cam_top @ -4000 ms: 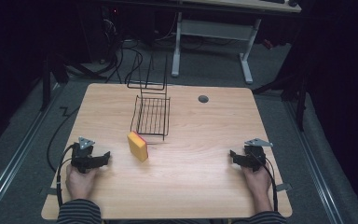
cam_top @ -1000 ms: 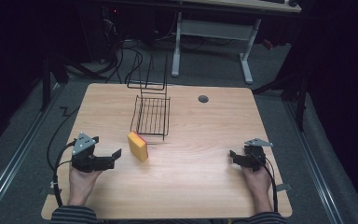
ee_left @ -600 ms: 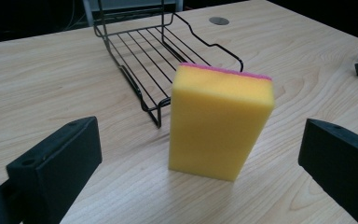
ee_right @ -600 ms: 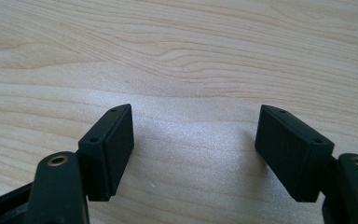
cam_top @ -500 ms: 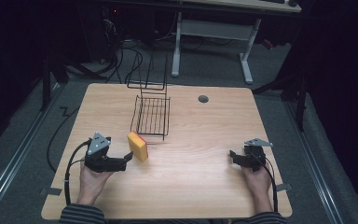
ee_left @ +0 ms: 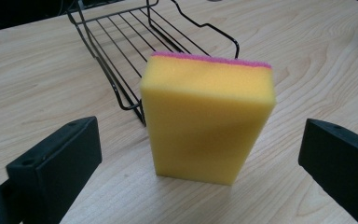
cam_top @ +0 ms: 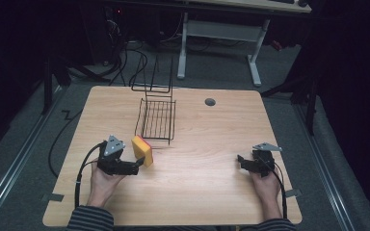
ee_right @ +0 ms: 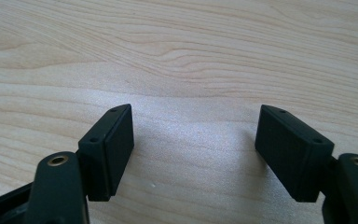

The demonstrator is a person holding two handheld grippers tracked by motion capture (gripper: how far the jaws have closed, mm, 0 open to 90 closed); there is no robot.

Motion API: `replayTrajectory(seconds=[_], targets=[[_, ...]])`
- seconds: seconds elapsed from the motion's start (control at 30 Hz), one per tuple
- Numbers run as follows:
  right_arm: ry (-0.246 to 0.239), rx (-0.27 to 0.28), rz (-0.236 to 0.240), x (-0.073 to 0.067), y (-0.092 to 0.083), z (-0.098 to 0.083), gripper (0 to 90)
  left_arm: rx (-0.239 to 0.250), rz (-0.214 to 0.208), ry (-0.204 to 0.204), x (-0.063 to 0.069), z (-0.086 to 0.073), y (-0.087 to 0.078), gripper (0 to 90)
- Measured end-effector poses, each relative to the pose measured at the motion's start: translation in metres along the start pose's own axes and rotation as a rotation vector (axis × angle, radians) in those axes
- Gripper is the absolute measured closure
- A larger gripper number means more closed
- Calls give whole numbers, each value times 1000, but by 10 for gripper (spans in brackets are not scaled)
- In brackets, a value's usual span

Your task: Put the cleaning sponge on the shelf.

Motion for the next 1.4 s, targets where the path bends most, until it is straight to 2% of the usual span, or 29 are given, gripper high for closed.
replayTrajectory(seconds=[0.17, 0.6, 0.83, 1.03, 1.4], targets=[[0, 0, 0, 0, 0, 0, 284, -8, -8, -14, 0, -1, 6, 0], [0, 0, 0, 0, 0, 0, 284, -56, -5, -12, -3, -8, 23, 0], [0, 0, 0, 0, 0, 0, 284, -66, -4, -14, -2, -12, 33, 5], [-1, 0, 0, 0, 0, 0, 284, -57, -2, -10, -1, -14, 38, 64], [-1, -1, 0, 0, 0, 0, 283, -40, -5, 3, 0, -15, 43, 224]])
Point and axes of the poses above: each handheld gripper's, and its own axes: y roughly forward along the jaws, z roughly out of its top, x roughly to its right, the point moved 4 cm from there along y, roughly forward along the jaws, and after that the axes turned 10 degrees about x, right-handed, at the moved point
